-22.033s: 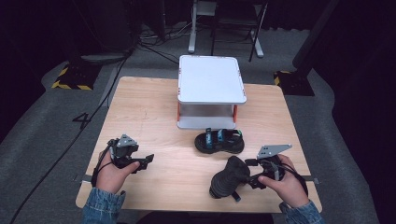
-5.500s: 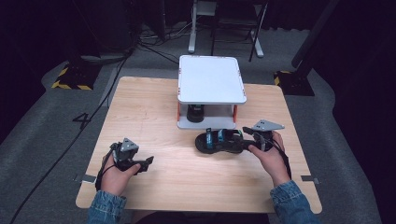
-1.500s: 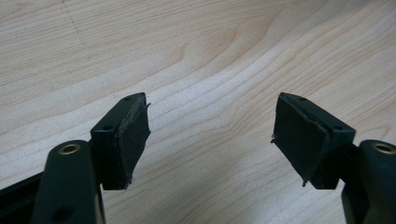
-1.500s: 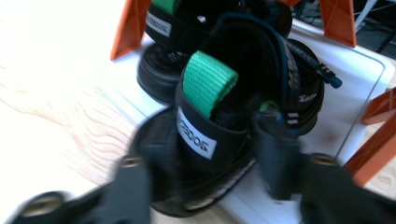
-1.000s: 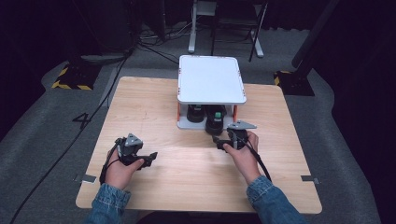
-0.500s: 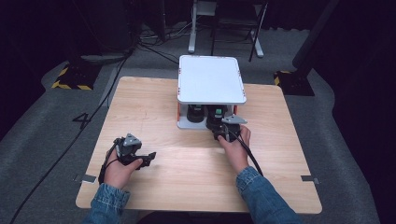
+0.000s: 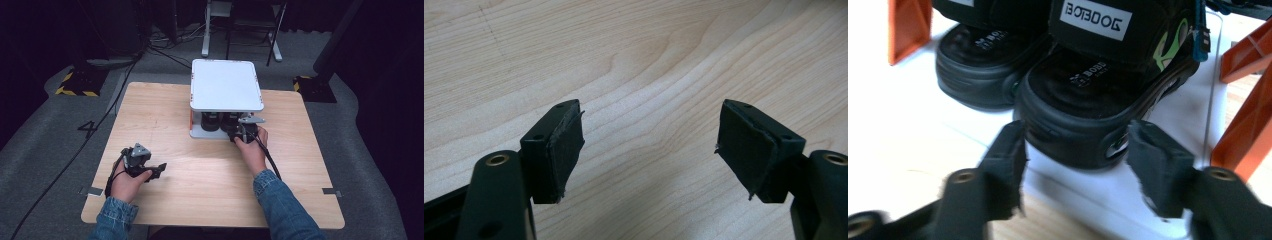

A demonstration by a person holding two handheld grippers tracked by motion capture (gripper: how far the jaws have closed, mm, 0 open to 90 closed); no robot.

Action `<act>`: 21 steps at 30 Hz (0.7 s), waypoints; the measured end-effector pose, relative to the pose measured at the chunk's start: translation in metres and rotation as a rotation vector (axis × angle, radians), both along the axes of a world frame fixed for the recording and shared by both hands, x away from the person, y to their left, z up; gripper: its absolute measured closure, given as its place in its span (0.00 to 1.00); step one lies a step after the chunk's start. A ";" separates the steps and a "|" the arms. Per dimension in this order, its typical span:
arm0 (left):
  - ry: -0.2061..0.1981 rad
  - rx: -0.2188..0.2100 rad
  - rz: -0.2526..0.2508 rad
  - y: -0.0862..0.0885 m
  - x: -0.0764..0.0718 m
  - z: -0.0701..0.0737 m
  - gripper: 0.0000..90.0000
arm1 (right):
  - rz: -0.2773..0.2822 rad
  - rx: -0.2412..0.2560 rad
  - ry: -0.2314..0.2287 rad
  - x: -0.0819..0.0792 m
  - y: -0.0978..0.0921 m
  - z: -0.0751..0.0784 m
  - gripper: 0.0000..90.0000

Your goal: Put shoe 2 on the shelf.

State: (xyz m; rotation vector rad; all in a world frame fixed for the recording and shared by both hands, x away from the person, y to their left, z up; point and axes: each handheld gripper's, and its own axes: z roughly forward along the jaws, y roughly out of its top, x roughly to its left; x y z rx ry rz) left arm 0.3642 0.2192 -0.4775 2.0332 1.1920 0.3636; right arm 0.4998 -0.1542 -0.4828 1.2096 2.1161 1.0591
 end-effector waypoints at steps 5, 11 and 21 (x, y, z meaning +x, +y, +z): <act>-0.009 -0.005 -0.006 -0.003 -0.001 0.004 0.30 | 0.027 -0.003 -0.020 -0.017 -0.003 0.010 0.32; -0.021 -0.008 -0.005 -0.003 -0.004 0.007 0.30 | 0.071 0.032 -0.059 -0.043 -0.020 0.038 0.29; -0.047 0.001 0.005 0.006 -0.013 0.018 0.30 | 0.097 0.074 -0.068 -0.072 -0.057 0.071 0.23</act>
